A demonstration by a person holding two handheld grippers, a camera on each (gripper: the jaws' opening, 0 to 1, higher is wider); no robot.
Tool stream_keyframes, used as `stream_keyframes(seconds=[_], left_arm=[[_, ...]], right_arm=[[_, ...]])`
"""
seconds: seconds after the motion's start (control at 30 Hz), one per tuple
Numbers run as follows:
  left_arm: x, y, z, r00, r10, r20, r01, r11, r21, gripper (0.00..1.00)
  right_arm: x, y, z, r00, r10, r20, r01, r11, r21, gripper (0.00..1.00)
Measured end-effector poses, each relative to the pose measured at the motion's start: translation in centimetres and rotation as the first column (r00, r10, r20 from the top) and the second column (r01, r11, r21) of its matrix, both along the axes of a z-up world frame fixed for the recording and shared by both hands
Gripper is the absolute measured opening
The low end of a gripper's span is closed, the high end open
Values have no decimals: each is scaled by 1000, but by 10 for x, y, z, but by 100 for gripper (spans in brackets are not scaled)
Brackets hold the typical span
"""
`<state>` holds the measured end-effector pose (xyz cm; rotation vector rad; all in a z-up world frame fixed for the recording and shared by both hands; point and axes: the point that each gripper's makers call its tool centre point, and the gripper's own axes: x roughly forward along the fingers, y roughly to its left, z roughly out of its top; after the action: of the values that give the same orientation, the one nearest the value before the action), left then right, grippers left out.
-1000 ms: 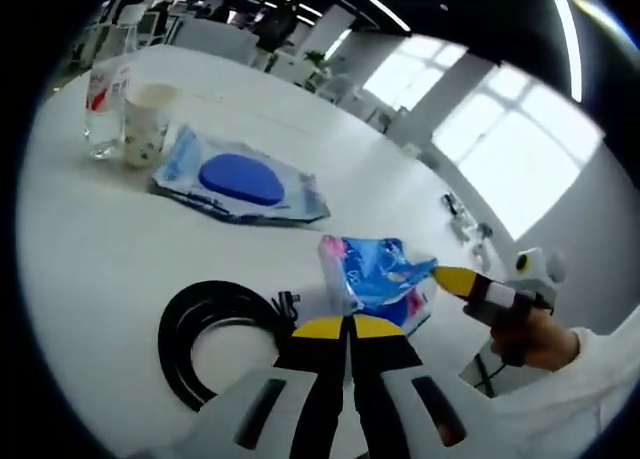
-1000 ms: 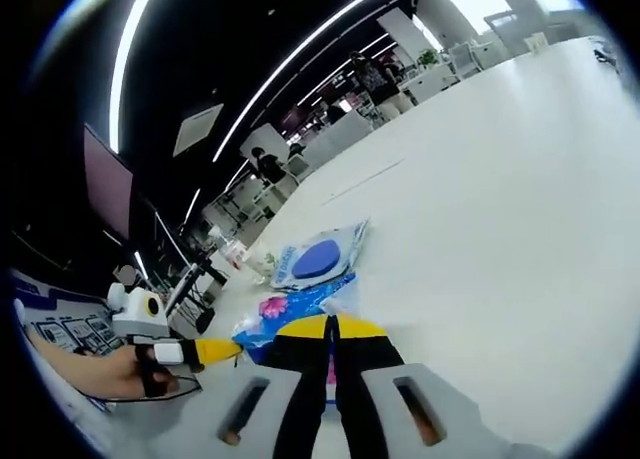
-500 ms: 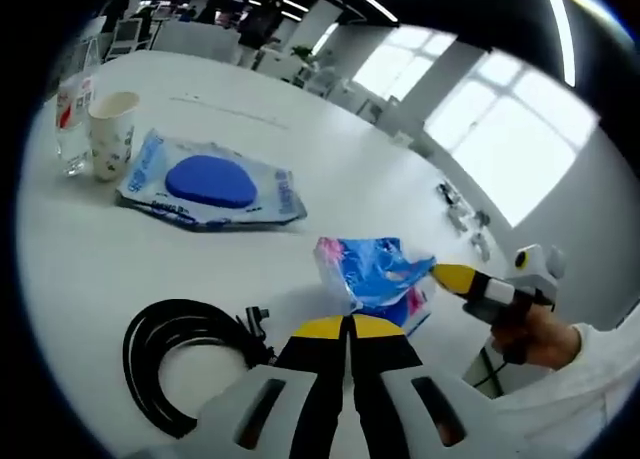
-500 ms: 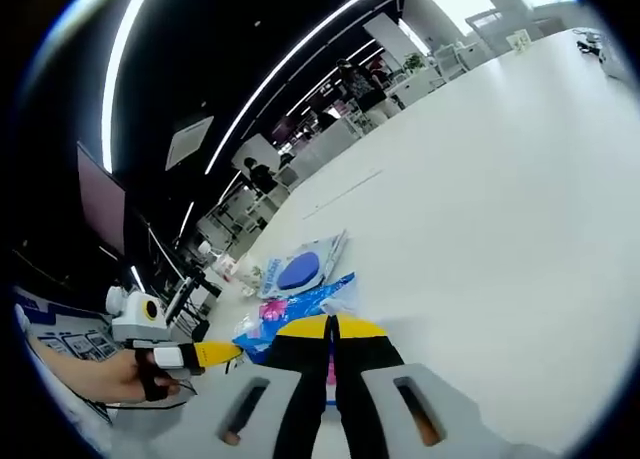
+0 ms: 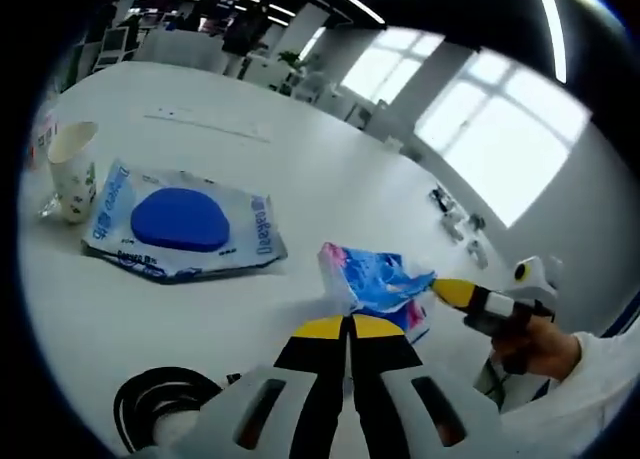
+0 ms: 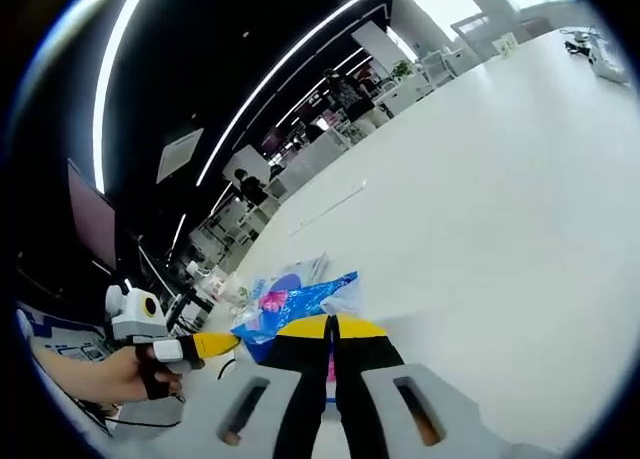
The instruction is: Arrange the tabletop items into an orderly group along one side of the table until the central work area is clear of visible clutter.
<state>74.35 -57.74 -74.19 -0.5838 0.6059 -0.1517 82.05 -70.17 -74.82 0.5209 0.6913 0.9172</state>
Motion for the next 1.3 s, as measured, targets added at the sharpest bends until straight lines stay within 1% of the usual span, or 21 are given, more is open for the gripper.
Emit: stream_keyframes(seconds=[0.23,0.33,0.43,0.6,0.73,0.93,1.03,1.17,1.23,1.3], left_arm=[[21,4,0,1000,13,23,-13,1000,-11,0],[31,10,-1,999,44,20,-44,999,5,0],[38,11,0,998,50,30,-51,998,27,0],[45,11,0,999,50,18,-50,999,20,0],[54,15,0,999,36,21,-36,999,17,0],[69,21,-5,999,50,13,-51,998,22,0],[76,21,-7,999,51,13,-51,999,17,0],[86,24,-10,997,74,-1,-74,997,-16,0],[90,25,-11,998,68,-3,-68,998,-18,0],[94,28,-15,998,67,-11,-67,998,-15,0]], right_arm=[[19,6,7,1000,-19,1,19,1000,6,0],[25,10,8,1000,-18,0,18,1000,7,0],[30,13,6,1000,-20,-6,20,1000,6,0],[39,15,6,999,-32,-11,32,999,10,0],[46,17,9,999,-46,-8,46,999,18,0],[55,24,9,999,-47,-7,47,999,17,0],[63,25,7,999,-49,-6,49,999,6,0],[76,26,5,998,-57,-1,57,998,-2,0],[84,28,2,998,-59,-1,59,998,-11,0],[88,31,1,998,-58,-1,58,998,-15,0]])
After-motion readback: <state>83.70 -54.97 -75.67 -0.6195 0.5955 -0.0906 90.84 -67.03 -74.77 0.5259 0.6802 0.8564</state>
